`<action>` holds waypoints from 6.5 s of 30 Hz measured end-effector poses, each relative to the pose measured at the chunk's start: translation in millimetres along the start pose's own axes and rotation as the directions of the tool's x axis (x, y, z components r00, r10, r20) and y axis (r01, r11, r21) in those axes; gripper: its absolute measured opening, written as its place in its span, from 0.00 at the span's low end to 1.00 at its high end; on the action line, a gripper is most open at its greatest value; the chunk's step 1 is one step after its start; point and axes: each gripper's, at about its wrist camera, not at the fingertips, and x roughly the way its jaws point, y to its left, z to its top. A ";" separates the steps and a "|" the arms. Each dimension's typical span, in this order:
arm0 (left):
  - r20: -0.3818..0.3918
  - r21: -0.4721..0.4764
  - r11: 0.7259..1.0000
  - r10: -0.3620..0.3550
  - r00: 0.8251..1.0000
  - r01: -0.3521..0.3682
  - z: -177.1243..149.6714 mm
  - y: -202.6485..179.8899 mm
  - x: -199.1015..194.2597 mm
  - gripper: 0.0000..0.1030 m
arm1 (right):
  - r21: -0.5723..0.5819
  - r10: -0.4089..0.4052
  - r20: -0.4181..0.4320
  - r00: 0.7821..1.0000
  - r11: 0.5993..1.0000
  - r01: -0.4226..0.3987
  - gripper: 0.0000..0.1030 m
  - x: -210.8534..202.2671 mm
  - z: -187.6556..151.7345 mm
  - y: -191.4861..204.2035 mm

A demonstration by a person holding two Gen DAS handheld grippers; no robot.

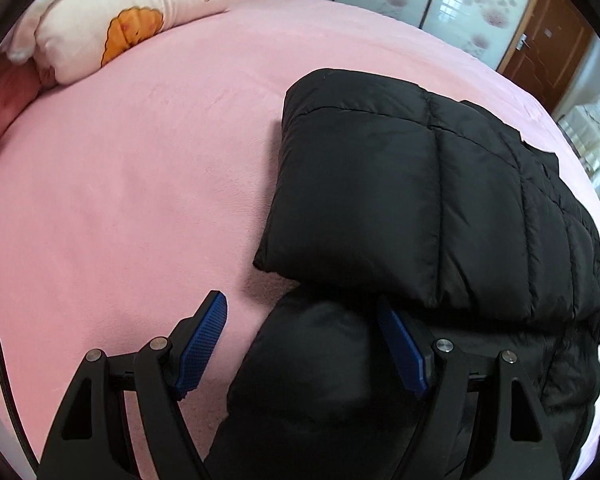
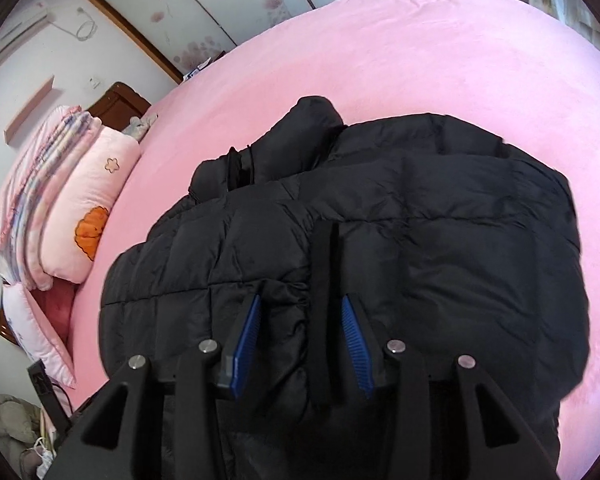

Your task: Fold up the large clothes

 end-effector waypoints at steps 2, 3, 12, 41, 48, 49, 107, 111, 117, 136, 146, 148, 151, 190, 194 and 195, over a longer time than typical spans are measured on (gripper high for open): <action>-0.004 -0.013 1.000 -0.004 1.000 0.004 4.4 -0.7 3.4 0.74 | -0.040 -0.003 0.006 1.000 0.999 0.003 0.20 1.6 1.1 7.9; -0.004 -0.015 1.000 -0.003 1.000 0.003 7.6 -1.6 4.3 0.74 | -0.087 -0.013 0.000 1.000 0.996 0.013 0.12 1.8 1.4 17.4; 0.002 -0.062 0.998 0.022 1.000 -0.022 19.9 -9.3 8.2 0.47 | -0.244 -0.160 0.395 0.905 0.931 0.271 0.05 -82.6 7.1 57.1; -0.033 -0.065 0.996 0.054 0.998 -0.056 35.6 -29.1 -0.6 0.47 | -0.078 -0.415 0.125 0.901 0.901 0.426 0.10 -42.6 -21.4 -25.7; 0.149 0.055 0.998 0.005 0.989 -0.013 56.3 -65.7 -64.7 0.48 | -0.061 -0.373 0.233 0.898 0.916 0.397 0.11 -81.0 -19.4 -3.5; 0.161 0.070 0.998 -0.009 0.987 -0.002 62.1 -71.6 -68.4 0.50 | -0.067 -0.374 0.253 0.892 0.913 0.402 0.11 -83.8 -19.0 3.3; 0.033 0.265 0.962 -0.070 0.997 0.059 49.8 -146.2 -58.0 0.66 | -0.073 -0.238 0.235 0.943 0.963 0.261 0.04 -101.7 -48.5 3.2; 0.048 0.284 0.955 -0.097 0.994 0.080 24.0 -145.0 -90.7 0.66 | -0.103 -0.184 0.255 0.949 0.971 0.216 0.04 -133.3 -76.5 20.3; 0.112 0.337 0.939 -0.105 0.988 0.062 -8.5 -147.6 -148.1 0.74 | -0.137 -0.145 0.301 0.943 0.971 0.193 0.04 -182.0 -108.0 37.5; 0.265 0.352 0.935 -0.045 0.963 -0.053 -38.1 -128.4 -278.1 0.83 | -0.187 -0.067 0.393 0.917 0.971 0.151 0.04 -263.6 -154.8 57.1; 0.286 0.288 0.958 -0.068 0.956 -0.018 -65.6 -91.6 -304.7 0.86 | -0.223 -0.037 0.424 0.905 0.964 0.144 0.05 -286.9 -182.9 62.0; 0.281 0.282 0.959 -0.065 0.957 -0.018 -73.2 -84.8 -303.3 0.86 | -0.229 -0.040 0.431 0.901 0.962 0.152 0.11 -290.6 -191.1 60.6; 0.275 0.266 0.964 -0.067 0.959 -0.009 -86.8 -71.9 -299.5 0.86 | -0.240 -0.048 0.447 0.893 0.956 0.171 0.34 -294.2 -205.1 57.7; -0.142 0.230 0.973 0.037 0.989 -0.004 -216.0 44.8 -125.5 0.86 | -0.024 -0.165 -0.086 0.983 0.986 0.164 0.40 -177.6 -325.3 -109.1; -0.161 0.187 0.981 -0.025 0.987 0.056 -216.9 62.0 -120.7 0.86 | -0.001 -0.147 -0.113 0.983 0.989 0.148 0.41 -169.0 -331.1 -114.1; -0.171 0.174 0.982 -0.045 0.984 0.075 -217.7 64.8 -119.6 0.87 | 0.004 -0.139 -0.113 0.984 0.990 0.140 0.41 -168.1 -331.8 -114.7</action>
